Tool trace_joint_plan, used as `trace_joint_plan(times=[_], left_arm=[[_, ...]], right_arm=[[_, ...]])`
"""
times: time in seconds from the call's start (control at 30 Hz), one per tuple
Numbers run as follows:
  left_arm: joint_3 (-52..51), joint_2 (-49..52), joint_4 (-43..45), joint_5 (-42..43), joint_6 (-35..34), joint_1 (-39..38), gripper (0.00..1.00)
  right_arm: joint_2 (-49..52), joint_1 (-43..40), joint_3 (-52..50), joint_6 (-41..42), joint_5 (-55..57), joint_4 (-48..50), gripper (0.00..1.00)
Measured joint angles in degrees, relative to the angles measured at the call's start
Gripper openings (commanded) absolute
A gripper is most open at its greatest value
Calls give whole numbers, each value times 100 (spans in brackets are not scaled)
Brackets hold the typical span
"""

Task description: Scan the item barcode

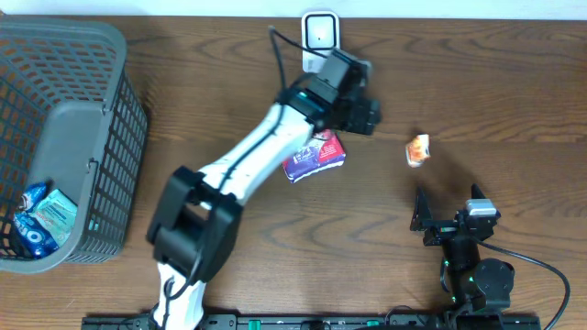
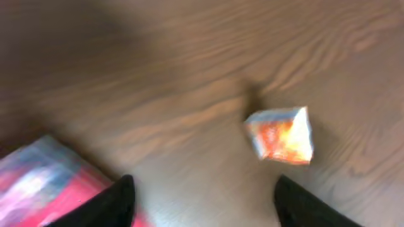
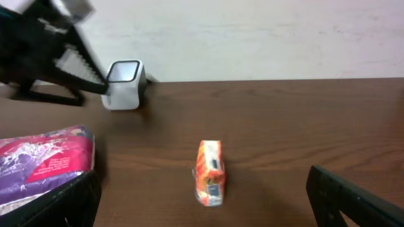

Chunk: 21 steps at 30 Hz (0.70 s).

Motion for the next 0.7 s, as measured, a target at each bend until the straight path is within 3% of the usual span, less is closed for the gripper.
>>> trace_joint_plan(times=[0.17,0.33,0.7], left_arm=[[17,-542,-1475,-120,9,479,58],[-15,-564,-2841,-852,-107,588,59],[-866,-527,-2284,-1390,-562,702,83]], right_arm=[[0,0,0,0,0,0,99],[-2,0,0,0,0,0,99],[-2,0,0,0,0,-2,99]])
